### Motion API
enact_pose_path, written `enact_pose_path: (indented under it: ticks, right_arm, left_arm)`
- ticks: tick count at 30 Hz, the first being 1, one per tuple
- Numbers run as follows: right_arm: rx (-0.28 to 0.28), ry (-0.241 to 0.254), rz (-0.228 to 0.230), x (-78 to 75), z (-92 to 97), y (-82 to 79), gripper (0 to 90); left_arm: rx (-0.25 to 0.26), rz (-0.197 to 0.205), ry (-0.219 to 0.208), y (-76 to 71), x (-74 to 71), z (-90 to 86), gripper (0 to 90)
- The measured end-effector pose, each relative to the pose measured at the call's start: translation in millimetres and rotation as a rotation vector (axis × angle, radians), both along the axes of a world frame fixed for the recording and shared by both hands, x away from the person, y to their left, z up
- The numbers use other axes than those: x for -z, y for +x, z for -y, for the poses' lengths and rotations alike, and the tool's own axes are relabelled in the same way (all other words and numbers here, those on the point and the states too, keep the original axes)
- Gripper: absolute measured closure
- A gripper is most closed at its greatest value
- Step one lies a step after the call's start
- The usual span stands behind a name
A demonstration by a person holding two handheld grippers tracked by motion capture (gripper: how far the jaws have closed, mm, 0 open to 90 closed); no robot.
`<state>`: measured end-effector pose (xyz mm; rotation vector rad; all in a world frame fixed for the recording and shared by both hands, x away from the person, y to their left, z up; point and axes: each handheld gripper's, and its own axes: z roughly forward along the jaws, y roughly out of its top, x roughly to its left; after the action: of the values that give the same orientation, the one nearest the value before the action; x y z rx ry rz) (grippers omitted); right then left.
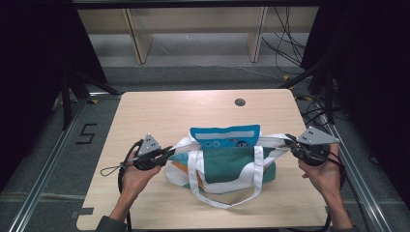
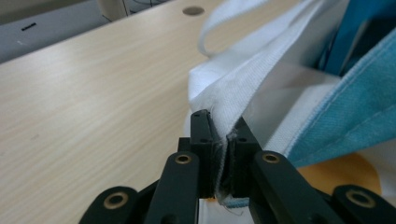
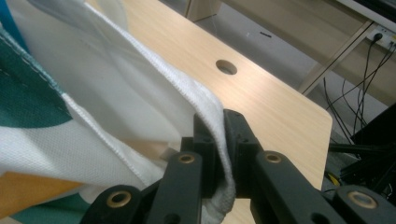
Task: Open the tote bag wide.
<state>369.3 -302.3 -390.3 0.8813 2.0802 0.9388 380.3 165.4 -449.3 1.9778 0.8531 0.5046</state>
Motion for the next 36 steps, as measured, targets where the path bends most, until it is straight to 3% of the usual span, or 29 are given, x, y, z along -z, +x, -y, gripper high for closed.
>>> enact_pose_path:
  ticks: [8,10,17,19,21,22,24,26,28,29,30,31,34,35,36]
  right_arm:
    - [-0.023,-0.033,-0.033,16.3,-2.1,-0.3,84.4]
    - [-0.026,-0.044,-0.052,20.8,-2.9,-1.0,84.4]
    - [-0.044,-0.082,-0.116,46.5,-4.6,2.7,85.2]
    - [-0.056,-0.103,-0.134,55.6,-5.4,5.6,85.9]
    - [-0.061,-0.118,-0.156,62.7,-7.7,7.2,86.6]
    - [-0.056,-0.126,-0.161,65.1,-8.6,7.7,86.9]
    - [-0.053,-0.123,-0.189,68.8,-10.1,8.1,87.1]
    - [-0.051,-0.116,-0.206,73.2,-10.5,9.2,87.3]
    - [-0.052,-0.117,-0.237,79.3,-12.0,9.9,87.4]
    - [-0.055,-0.125,-0.239,82.9,-12.8,11.3,87.4]
    - [-0.062,-0.141,-0.246,86.0,-13.1,12.6,87.5]
    - [-0.064,-0.145,-0.252,89.1,-13.6,14.1,87.6]
    - [-0.053,-0.137,-0.288,98.5,-12.6,19.3,87.6]
    - [-0.052,-0.132,-0.291,102.0,-12.0,21.9,87.6]
    - [-0.05,-0.127,-0.29,103.9,-11.6,23.5,87.7]
  left_arm:
    - [0.031,-0.068,0.042,1.0,29.1,7.7,84.8]
    - [0.043,-0.073,0.074,1.5,32.0,7.9,84.9]
    - [0.047,-0.099,0.071,2.0,43.7,12.3,84.9]
    - [0.064,-0.108,0.104,2.4,46.7,13.7,84.9]
    - [0.065,-0.108,0.112,3.1,49.8,16.2,84.9]
    - [0.086,-0.101,0.136,4.6,49.8,15.5,84.9]
    - [0.066,-0.12,0.111,4.2,52.9,17.0,84.9]
    - [0.085,-0.106,0.144,5.0,53.3,16.2,84.9]
    - [0.063,-0.114,0.14,4.3,56.5,19.5,84.9]
    - [0.088,-0.106,0.166,5.1,56.3,19.0,85.0]
    - [0.075,-0.113,0.16,3.9,58.0,21.3,85.1]
    - [0.082,-0.105,0.198,4.2,57.8,21.8,85.2]
    - [0.079,-0.105,0.184,5.2,60.9,25.7,85.4]
    - [0.098,-0.09,0.205,7.6,61.0,23.8,85.4]
    - [0.077,-0.108,0.174,8.4,63.3,23.9,85.4]
